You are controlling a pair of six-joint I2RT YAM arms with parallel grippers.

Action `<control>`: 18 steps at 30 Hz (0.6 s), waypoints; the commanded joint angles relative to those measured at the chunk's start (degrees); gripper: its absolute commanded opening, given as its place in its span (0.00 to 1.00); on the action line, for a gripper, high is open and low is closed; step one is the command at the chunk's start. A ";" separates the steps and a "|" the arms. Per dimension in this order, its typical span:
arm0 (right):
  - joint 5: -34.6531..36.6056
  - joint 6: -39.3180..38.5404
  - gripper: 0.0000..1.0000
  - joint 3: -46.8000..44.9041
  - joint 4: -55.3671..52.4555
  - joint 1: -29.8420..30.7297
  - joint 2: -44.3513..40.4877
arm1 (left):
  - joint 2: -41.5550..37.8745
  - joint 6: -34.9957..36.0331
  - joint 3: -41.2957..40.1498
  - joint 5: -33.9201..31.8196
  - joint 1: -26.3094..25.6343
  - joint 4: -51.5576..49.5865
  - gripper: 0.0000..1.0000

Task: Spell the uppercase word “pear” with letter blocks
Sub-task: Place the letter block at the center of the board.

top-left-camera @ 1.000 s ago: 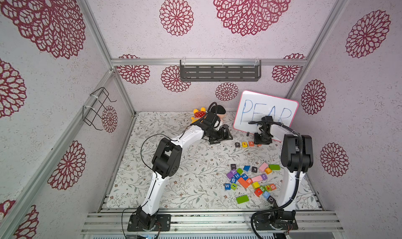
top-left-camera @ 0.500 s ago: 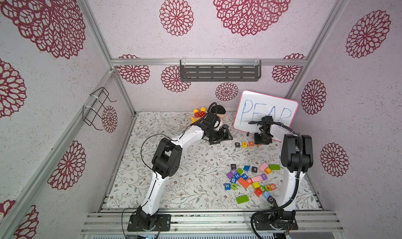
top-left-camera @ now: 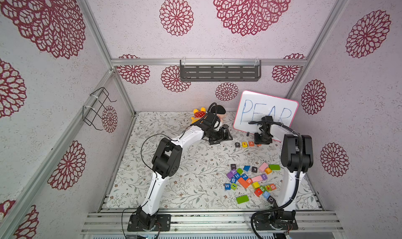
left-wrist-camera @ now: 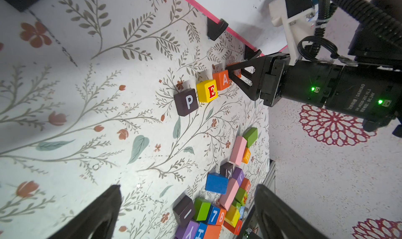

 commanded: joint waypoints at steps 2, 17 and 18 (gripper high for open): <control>0.98 0.53 0.52 -0.94 1.94 0.20 -6.05 | -5.98 -0.77 -5.12 -0.36 -0.09 3.39 0.98; 18.36 1.00 0.79 -58.91 63.63 6.20 -42.14 | -35.07 2.78 -47.79 -20.18 1.65 22.08 0.98; 18.37 -0.97 0.80 -63.95 71.06 6.60 -44.36 | -36.53 2.52 -50.74 -21.03 1.81 24.00 0.98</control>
